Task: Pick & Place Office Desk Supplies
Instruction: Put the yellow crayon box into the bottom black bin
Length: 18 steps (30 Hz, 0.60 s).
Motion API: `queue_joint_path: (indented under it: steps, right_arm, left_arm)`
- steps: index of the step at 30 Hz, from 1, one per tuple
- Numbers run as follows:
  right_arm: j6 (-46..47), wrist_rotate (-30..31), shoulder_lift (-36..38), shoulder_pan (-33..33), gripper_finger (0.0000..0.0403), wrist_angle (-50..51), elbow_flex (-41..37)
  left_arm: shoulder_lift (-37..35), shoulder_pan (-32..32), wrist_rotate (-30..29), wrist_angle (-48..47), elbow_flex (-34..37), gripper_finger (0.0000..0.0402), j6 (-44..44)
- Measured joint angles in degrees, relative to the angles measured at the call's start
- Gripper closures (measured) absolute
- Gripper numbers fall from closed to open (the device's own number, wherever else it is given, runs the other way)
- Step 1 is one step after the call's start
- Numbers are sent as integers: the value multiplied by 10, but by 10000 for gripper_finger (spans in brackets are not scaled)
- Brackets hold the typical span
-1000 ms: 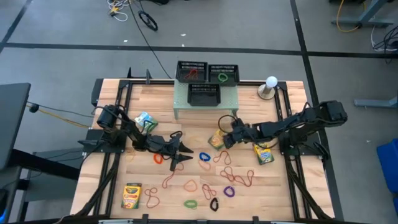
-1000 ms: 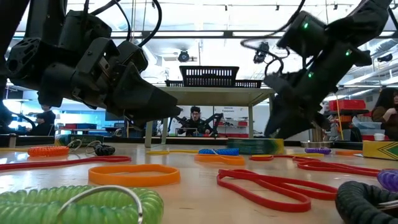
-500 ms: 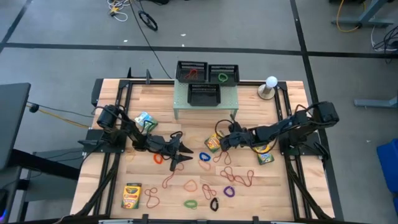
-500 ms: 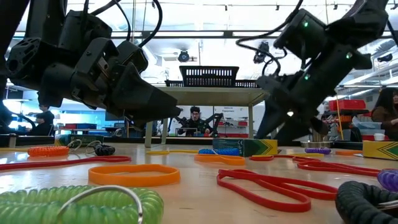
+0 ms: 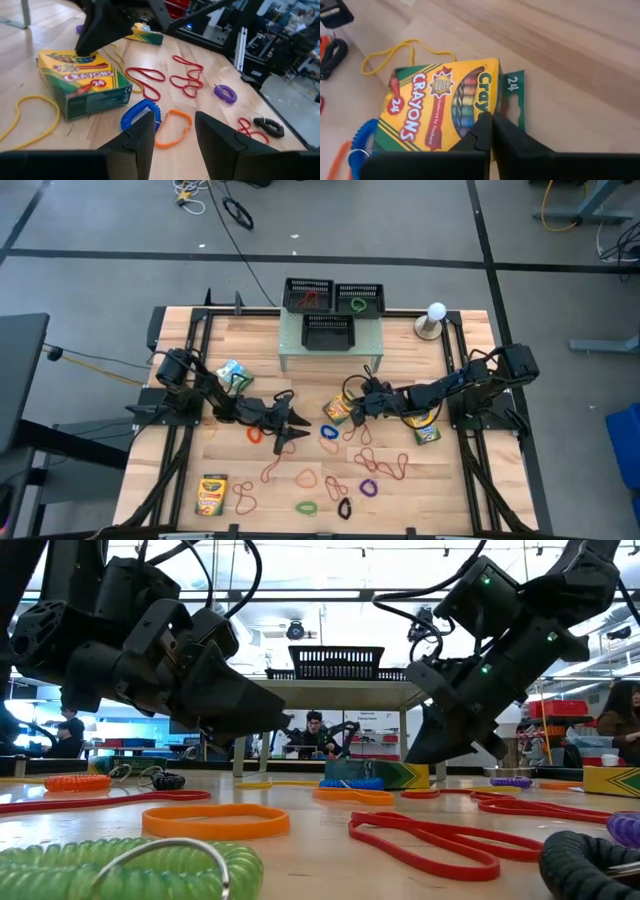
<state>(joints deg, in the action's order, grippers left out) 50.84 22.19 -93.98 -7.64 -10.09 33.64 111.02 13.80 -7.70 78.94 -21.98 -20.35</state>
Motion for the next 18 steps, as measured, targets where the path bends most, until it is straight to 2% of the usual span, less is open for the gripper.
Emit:
queue_joint_path:
  steps: [6, 11, 14, 18]
  right_arm:
    - [-87, 46, -3, -26, 397, 25, 31]
    - [-120, 87, -3, -48, 400, 71, 69]
    - [-134, 90, -3, -54, 401, 82, 85]
    - [-175, 114, -3, -68, 401, 86, 98]
  left_arm:
    - [0, -1, -3, -5, 0, 255, -11]
    - [0, -14, -31, -5, 0, 250, -41]
    - [0, -27, -33, -19, 0, 231, -66]
    - [0, -42, -36, -25, 0, 183, -82]
